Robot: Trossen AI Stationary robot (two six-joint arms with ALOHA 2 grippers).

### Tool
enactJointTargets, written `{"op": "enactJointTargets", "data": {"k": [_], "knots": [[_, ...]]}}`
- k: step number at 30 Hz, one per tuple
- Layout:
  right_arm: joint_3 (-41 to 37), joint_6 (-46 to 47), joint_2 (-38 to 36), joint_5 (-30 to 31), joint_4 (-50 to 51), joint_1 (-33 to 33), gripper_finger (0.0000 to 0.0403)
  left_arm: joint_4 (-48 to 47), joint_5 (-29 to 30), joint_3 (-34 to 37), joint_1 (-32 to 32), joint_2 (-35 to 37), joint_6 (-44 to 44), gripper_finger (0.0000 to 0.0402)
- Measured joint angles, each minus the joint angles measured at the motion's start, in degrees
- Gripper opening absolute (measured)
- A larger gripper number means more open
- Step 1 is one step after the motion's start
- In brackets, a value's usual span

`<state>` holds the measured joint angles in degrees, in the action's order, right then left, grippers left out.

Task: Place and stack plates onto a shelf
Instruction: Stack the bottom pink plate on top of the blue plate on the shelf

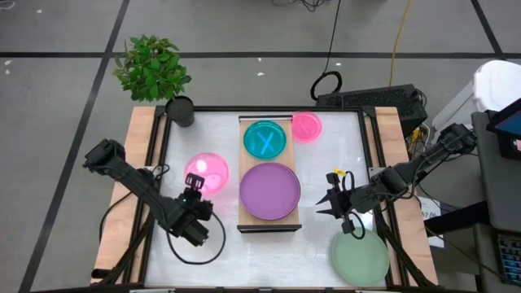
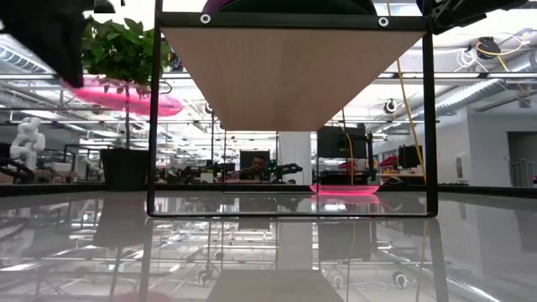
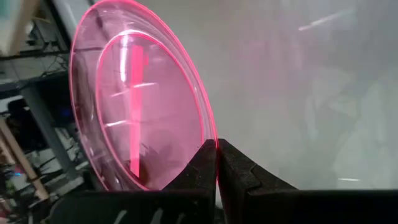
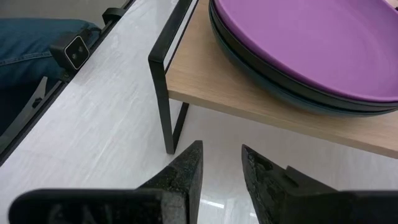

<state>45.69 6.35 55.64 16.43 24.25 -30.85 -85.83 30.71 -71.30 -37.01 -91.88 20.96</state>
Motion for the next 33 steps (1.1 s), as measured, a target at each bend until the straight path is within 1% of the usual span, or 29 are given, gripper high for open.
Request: {"op": "enactJointTargets", "data": {"k": [3, 11, 16, 21, 26, 33], "knots": [[0.00, 0.00, -0.02, 0.00, 0.00, -0.02, 0.0093, -1.62, 1.09, -2.42, 1.72, 0.02, -3.36, 0.0006], [0.00, -0.43, -0.02, 0.00, 0.00, 0.00, 0.0093, -1.65, 3.02, -8.38, 7.16, 0.02, -12.66, 0.0005], [0.00, -0.59, -0.02, -0.01, 0.00, -0.02, 0.0093, -3.21, 5.55, -12.20, 9.71, 0.05, -17.50, 0.0005], [0.00, -0.60, -0.02, -0.02, 0.00, 0.00, 0.0093, -3.16, 6.02, -15.09, 12.62, 0.09, -22.66, 0.0005], [0.00, -0.61, -0.02, -0.01, 0.00, -0.01, 0.0093, -2.18, 7.77, -16.74, 15.27, 0.09, -28.31, 0.0005], [0.00, -1.06, -0.02, -0.01, 0.00, -0.01, 0.0093, 3.14, 8.34, -17.52, 19.60, 0.09, -38.27, 0.0005]]}}
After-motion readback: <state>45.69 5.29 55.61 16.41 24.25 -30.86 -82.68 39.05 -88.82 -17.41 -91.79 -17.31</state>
